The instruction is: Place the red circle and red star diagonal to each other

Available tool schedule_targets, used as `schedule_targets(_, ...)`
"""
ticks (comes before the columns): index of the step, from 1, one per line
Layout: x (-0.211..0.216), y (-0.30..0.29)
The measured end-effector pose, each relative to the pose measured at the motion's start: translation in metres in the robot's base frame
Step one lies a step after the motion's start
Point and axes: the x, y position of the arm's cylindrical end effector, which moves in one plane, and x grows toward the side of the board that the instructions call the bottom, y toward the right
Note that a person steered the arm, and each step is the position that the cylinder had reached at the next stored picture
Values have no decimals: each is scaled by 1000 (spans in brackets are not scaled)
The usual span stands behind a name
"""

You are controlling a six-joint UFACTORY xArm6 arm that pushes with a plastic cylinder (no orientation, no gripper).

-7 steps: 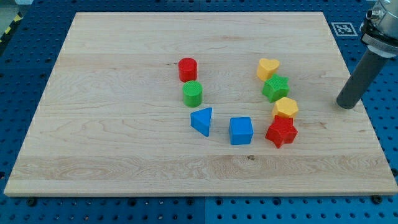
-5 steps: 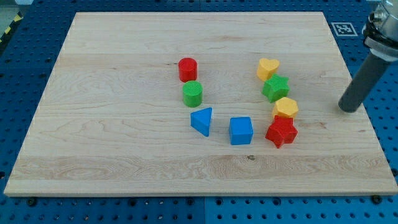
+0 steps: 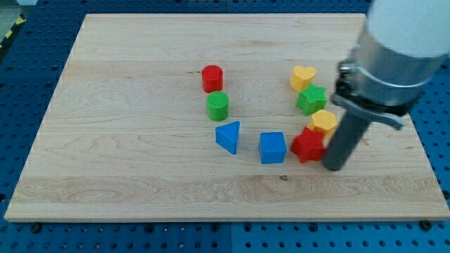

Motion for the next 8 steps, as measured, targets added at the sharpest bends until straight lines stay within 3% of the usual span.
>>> schedule_targets(3, -97, -74)
schedule_targets(6, -183, -207)
schedule_targets(8, -215, -289)
